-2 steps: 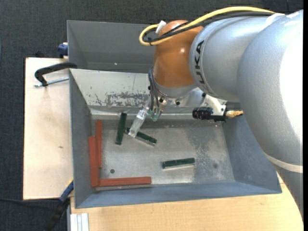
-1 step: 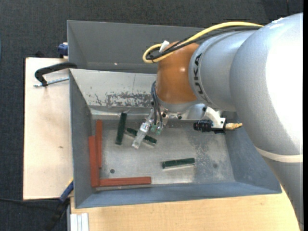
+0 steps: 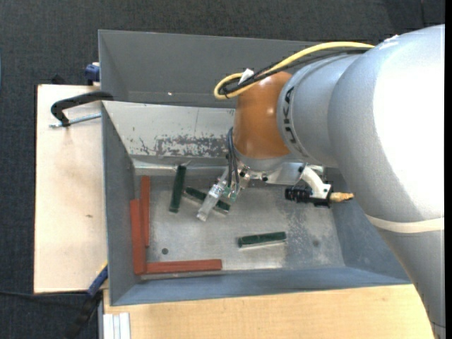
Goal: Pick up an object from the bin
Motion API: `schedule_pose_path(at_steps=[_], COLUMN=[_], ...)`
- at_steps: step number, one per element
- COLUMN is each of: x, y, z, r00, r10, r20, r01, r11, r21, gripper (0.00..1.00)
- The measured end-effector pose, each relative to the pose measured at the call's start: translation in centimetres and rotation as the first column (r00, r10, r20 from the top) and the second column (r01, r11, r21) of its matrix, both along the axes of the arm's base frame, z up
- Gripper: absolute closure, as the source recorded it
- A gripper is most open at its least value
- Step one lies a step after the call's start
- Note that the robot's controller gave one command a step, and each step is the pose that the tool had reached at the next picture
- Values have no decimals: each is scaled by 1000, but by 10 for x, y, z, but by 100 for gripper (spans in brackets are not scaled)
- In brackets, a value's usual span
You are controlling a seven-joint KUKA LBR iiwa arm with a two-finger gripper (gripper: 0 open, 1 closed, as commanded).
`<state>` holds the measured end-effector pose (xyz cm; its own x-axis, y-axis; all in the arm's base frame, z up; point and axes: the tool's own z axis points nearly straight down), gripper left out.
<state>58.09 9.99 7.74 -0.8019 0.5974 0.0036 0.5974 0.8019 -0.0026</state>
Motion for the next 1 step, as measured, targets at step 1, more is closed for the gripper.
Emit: schedule_pose_path(at_steps=[1], x=[-37], y=[23], z=[-7], r00=[993], r10=[-120], r20=[3], r01=[120], r11=[993], r21=[1], gripper=[100])
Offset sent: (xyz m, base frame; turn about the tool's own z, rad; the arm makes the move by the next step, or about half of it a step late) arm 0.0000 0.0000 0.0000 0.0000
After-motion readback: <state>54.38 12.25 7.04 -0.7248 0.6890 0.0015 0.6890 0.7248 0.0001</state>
